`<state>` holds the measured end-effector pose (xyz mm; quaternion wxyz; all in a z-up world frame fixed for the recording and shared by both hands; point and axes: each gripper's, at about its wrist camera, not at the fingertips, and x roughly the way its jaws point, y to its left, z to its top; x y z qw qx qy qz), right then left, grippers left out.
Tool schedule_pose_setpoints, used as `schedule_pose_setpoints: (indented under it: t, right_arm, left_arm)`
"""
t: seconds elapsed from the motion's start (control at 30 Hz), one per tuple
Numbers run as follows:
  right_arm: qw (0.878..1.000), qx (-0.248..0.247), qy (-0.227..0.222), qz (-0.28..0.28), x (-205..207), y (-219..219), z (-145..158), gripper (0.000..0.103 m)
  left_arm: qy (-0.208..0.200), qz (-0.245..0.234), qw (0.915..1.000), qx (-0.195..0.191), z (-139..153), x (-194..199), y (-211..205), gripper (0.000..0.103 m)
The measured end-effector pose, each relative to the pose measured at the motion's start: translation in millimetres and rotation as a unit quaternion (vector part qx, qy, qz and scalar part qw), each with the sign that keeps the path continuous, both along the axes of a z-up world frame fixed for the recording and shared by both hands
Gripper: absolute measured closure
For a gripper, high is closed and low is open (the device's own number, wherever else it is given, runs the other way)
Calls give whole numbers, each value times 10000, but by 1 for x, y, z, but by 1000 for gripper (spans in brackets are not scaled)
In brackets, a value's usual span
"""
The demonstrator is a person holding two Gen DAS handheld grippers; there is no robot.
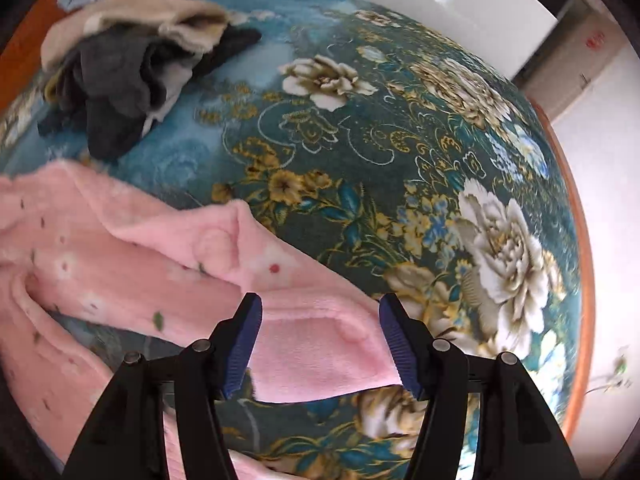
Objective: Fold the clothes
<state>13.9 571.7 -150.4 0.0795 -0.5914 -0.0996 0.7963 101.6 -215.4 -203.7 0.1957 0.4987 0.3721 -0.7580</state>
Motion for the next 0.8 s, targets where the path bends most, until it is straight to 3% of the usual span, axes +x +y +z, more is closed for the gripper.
schedule_pose_setpoints:
  t: [0.23,0.5,0.53,0.6,0.67,0.8]
  right_arm:
    - [9884,665,-1151,731,-5,15,-40,35]
    - [9860,725,-1375,610,15,26,-54,36]
    - [9856,733,-1402,595,17,27,-56,40]
    - [9849,748,-1458,564,22,30,-59,74]
    - [9855,719,-1457,489,27,34,-61,92]
    - [9979,-149,-378,-503,33,73,-18,95]
  left_arm:
    - [-65,-417,9991,-26,-5,-25,28,57]
    - [-199,-688,9974,-13,-17,-39,47,57]
    - [-208,-695,9974,-17,-18,-39,47,57]
    - [-221,-690,9974,-7,-19,-39,48,56]
    - [-233,-684,9974,4,-21,-40,48,56]
    - [-244,-690,9973,23,-22,-42,49,56]
